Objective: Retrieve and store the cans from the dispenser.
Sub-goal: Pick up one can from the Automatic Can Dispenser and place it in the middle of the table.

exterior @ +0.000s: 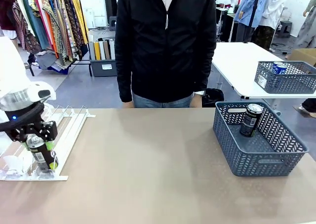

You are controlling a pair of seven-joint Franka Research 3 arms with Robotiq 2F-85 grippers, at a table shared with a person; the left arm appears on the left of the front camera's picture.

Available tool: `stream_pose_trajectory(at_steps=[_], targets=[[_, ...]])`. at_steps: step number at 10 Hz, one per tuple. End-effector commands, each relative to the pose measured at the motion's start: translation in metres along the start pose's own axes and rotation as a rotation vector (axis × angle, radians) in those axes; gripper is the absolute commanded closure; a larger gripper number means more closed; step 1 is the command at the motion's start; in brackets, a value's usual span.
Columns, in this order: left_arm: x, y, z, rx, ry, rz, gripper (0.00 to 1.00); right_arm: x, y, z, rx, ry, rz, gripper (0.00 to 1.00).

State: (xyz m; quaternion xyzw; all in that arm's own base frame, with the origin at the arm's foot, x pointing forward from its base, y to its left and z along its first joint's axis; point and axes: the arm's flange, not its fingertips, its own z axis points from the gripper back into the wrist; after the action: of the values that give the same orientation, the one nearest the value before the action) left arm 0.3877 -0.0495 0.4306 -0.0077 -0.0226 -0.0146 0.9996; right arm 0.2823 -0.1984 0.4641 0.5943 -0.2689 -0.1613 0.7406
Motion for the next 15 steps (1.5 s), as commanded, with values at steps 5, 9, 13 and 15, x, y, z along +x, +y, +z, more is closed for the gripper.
stream_pose_trajectory(at_steps=[5, 9, 13, 15], targets=[[-0.034, 0.011, 0.166, -0.097, -0.235, 0.029, 1.00, 0.000, 0.002, 0.001, 0.009, -0.004, 0.000, 0.00], [-0.039, 0.006, 0.172, -0.060, -0.228, 0.022, 1.00, 0.000, 0.002, 0.001, 0.009, -0.004, 0.000, 0.00], [-0.030, -0.017, 0.168, -0.105, -0.230, -0.019, 1.00, 0.000, 0.002, 0.001, 0.009, -0.004, 0.000, 0.00], [0.000, -0.084, 0.169, -0.101, -0.229, -0.099, 1.00, 0.000, 0.002, 0.001, 0.009, -0.004, 0.000, 0.00]])
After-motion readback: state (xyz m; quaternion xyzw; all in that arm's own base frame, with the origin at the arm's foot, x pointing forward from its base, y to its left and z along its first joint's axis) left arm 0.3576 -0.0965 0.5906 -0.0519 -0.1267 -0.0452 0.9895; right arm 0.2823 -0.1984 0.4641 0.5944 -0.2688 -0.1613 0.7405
